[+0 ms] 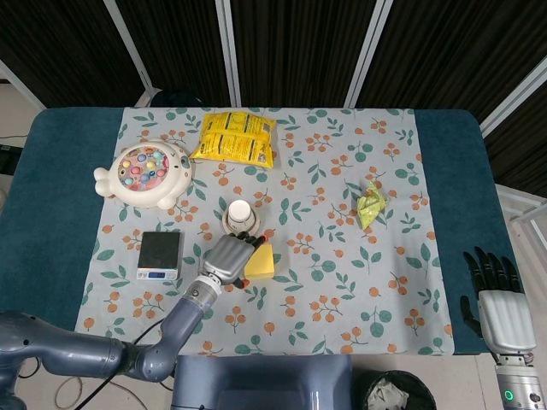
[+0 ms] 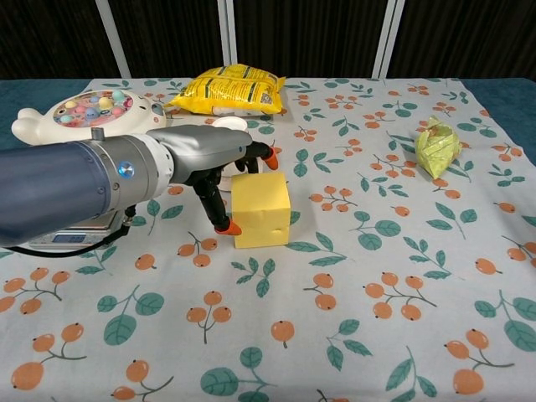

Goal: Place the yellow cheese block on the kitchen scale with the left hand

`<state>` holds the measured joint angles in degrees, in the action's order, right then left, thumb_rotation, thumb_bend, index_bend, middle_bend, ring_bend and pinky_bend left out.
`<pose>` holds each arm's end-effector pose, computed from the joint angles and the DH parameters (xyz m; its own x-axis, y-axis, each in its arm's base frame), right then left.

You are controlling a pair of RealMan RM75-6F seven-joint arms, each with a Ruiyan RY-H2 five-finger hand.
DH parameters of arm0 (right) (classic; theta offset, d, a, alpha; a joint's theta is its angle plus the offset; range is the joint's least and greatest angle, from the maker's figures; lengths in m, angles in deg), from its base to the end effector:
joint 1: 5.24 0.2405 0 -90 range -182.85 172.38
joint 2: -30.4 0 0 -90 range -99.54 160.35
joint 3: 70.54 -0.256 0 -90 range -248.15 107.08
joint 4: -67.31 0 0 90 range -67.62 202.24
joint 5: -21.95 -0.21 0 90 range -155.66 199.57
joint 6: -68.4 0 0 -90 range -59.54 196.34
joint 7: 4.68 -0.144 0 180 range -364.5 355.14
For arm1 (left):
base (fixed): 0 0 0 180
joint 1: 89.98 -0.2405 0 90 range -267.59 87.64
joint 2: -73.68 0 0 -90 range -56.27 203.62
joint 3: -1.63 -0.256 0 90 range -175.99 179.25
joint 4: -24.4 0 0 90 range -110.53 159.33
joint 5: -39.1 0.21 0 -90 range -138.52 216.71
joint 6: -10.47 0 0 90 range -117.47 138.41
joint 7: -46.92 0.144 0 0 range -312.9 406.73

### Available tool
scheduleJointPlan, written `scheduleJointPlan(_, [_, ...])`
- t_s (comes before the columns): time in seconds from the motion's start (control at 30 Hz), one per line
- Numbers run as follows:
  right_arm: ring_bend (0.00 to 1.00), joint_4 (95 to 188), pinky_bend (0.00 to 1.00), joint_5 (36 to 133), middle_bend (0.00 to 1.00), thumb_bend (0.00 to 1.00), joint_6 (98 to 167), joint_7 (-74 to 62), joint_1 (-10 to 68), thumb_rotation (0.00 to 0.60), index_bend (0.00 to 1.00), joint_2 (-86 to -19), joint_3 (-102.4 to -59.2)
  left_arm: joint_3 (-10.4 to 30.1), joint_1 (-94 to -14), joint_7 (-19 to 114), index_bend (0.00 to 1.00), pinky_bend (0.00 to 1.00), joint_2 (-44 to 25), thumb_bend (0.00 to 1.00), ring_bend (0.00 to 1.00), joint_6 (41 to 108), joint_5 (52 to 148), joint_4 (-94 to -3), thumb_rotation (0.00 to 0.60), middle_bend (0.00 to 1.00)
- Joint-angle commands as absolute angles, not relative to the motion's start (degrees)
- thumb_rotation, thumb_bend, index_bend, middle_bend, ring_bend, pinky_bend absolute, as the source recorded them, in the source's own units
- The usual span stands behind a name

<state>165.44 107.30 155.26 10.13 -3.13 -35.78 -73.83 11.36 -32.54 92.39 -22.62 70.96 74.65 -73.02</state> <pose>-0.2949 -0.1665 0.1451 0.5035 0.0020 0.8640 -0.8634 0.0392 0.5031 -0.0533 0.3085 -0.0683 0.5446 0.3817 0.7468 0.8169 -0.4432 -0.3692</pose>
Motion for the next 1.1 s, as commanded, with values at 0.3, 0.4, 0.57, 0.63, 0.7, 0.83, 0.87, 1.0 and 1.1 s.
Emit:
scheduleJointPlan(0.3, [0.0, 165.79, 0.0, 107.29, 0.0, 0.58, 155.25, 10.18, -3.2, 0.6, 0.0, -35.57, -73.75, 10.32, -32.63, 90.46, 0.26, 0.45, -23.74, 0.45, 0.32, 71.4, 79.42, -70.5, 0.6, 0.42])
scheduleJointPlan(0.4, [0.0, 165.78, 0.0, 107.31, 0.0, 0.58, 155.37, 10.12, -3.23, 0.6, 0.0, -35.54, -73.8, 10.21, -32.97, 89.58, 0.27, 0.45, -23.28, 0.46, 0.33, 71.78, 81.36, -71.08, 0.6, 0.42])
scheduleJointPlan(0.57, [0.0, 165.91, 0.0, 107.38, 0.0, 0.58, 155.34, 10.67, -3.23, 0.6, 0.0, -35.78, -73.69, 9.54, -33.97, 87.17, 0.27, 0.45, -20.68, 0.46, 0.33, 71.92, 86.53, -74.36, 0.6, 0.42])
scheduleJointPlan(0.63, [0.0, 165.96, 0.0, 107.38, 0.0, 0.58, 155.33, 10.81, -3.22, 0.6, 0.0, -35.83, -73.68, 9.38, -34.4, 86.61, 0.27, 0.45, -19.68, 0.46, 0.33, 72.31, 87.83, -75.48, 0.6, 0.42])
scheduleJointPlan(0.7, [0.0, 166.0, 0.0, 107.32, 0.0, 0.58, 155.38, 10.96, -3.24, 0.6, 0.0, -35.89, -73.7, 8.9, -35.44, 85.71, 0.27, 0.45, -17.67, 0.46, 0.33, 73.47, 90.04, -77.51, 0.6, 0.42])
scheduleJointPlan(0.83, [0.0, 166.05, 0.0, 107.08, 0.0, 0.58, 155.32, 11.23, -3.26, 0.6, 0.0, -36.03, -73.74, 6.32, -39.25, 81.84, 0.27, 0.45, -11.66, 0.46, 0.33, 76.25, 96.52, -82.15, 0.6, 0.42])
scheduleJointPlan(0.87, [0.0, 166.06, 0.0, 107.05, 0.0, 0.58, 155.27, 11.29, -3.24, 0.6, 0.0, -36.08, -73.75, 5.49, -40.5, 80.5, 0.26, 0.45, -9.76, 0.46, 0.33, 77.02, 98.04, -83.16, 0.6, 0.42])
scheduleJointPlan(1.0, [0.0, 166.05, 0.0, 106.93, 0.0, 0.58, 155.11, 11.58, -3.18, 0.6, 0.0, -36.36, -73.73, 2.11, -45.09, 74.34, 0.26, 0.45, -2.21, 0.46, 0.33, 79.05, 104.34, -85.31, 0.6, 0.42])
scheduleJointPlan(1.1, [0.0, 166.13, 0.0, 106.85, 0.0, 0.58, 154.74, 12.01, -3.06, 0.6, 0.0, -36.55, -73.59, -0.3, -47.82, 68.48, 0.27, 0.45, 2.83, 0.46, 0.33, 79.67, 109.67, -84.33, 0.6, 0.42])
